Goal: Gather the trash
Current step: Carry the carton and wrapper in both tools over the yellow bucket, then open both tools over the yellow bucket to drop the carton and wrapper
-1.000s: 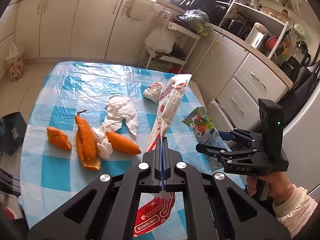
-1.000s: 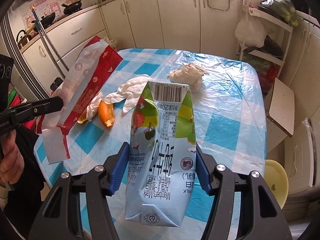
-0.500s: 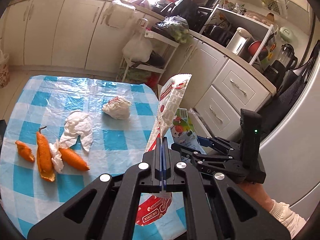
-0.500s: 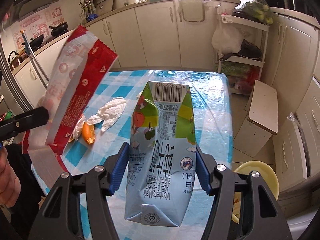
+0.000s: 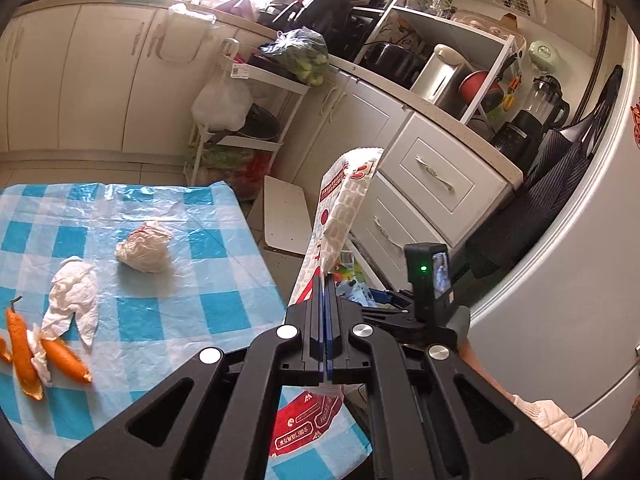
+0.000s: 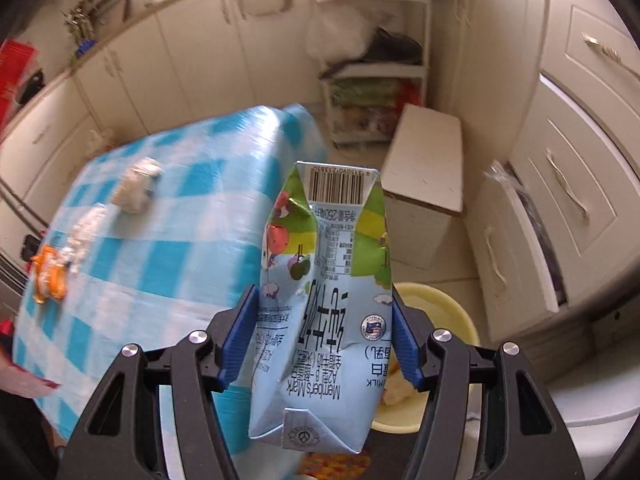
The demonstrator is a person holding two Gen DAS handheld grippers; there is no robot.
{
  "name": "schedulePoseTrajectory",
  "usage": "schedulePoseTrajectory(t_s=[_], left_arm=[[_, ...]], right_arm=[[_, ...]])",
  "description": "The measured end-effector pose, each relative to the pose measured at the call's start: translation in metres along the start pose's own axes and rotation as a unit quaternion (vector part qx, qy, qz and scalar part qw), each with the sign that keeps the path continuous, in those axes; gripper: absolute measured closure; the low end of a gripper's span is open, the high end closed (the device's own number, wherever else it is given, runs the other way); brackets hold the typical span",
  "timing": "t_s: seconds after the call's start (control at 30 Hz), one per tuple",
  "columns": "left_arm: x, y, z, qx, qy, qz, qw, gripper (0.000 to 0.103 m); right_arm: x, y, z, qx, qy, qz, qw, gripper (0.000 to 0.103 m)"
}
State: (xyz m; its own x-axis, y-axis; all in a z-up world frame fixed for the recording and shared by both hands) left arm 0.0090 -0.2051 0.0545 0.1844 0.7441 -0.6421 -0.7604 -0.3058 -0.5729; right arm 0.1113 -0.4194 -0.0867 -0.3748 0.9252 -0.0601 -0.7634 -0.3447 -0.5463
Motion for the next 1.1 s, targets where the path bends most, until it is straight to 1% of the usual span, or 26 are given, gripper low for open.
schedulePoseTrajectory(t_s=[0.17,0.33,0.43,0.53,0.6,0.67,0.77,0.83,0.87,0.9,0.97,1.1], left_arm=[[-0.019,0.001,-0.026,0.013,0.010,-0.005,0.9999,0.102],[-0.033,0.000,-0.053,0.022,0.019,0.000,0.9996,0.102],[-0.038,0.002,-0.071,0.028,0.020,0.005,0.9994,0.102],[-0.039,0.007,-0.091,0.041,0.021,0.017,0.9988,0.102],[-0.036,0.012,-0.105,0.050,0.021,0.026,0.9982,0.102],[-0.035,0.019,-0.121,0.060,0.020,0.034,0.9974,0.102],[-0.033,0.031,-0.148,0.077,0.010,0.045,0.9959,0.102],[-0.031,0.038,-0.167,0.089,0.004,0.054,0.9946,0.102],[-0.031,0.041,-0.176,0.094,0.002,0.056,0.9940,0.102],[-0.031,0.045,-0.187,0.100,-0.002,0.060,0.9931,0.102],[-0.030,0.052,-0.210,0.113,-0.007,0.072,0.9910,0.102],[-0.028,0.065,-0.261,0.136,-0.028,0.088,0.9864,0.102]], right_arm=[[-0.028,0.023,-0.045,0.071,0.003,-0.023,0.997,0.043],[-0.047,0.042,-0.084,0.127,0.014,-0.024,0.991,0.043],[-0.064,0.056,-0.100,0.153,0.009,-0.056,0.987,0.042],[-0.079,0.064,-0.100,0.160,0.010,-0.082,0.984,0.037],[-0.089,0.064,-0.089,0.145,0.018,-0.104,0.984,0.035],[-0.102,0.060,-0.070,0.115,0.026,-0.136,0.984,0.034],[-0.118,0.054,-0.037,0.053,0.057,-0.179,0.981,0.031],[-0.128,0.049,-0.014,0.001,0.077,-0.199,0.977,0.027],[-0.133,0.047,-0.003,-0.025,0.090,-0.205,0.974,0.024],[-0.135,0.045,0.009,-0.051,0.101,-0.209,0.971,0.023],[-0.140,0.040,0.025,-0.090,0.114,-0.213,0.966,0.023],[-0.147,0.037,0.046,-0.138,0.127,-0.221,0.957,0.023]])
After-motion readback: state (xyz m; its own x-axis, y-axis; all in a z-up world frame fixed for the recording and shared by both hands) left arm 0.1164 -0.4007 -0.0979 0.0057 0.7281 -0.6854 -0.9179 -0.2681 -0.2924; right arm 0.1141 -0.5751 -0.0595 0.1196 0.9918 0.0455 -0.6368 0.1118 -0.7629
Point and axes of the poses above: each gripper's, at about its wrist camera, not at the fingertips, and z roughly against the way its jaws point, x to its left, y to its underside, the point moved 3 cm from there along -z, roughly the way its jaws point, and after that the axes turned 15 degrees about z, right-handed, at the moved point
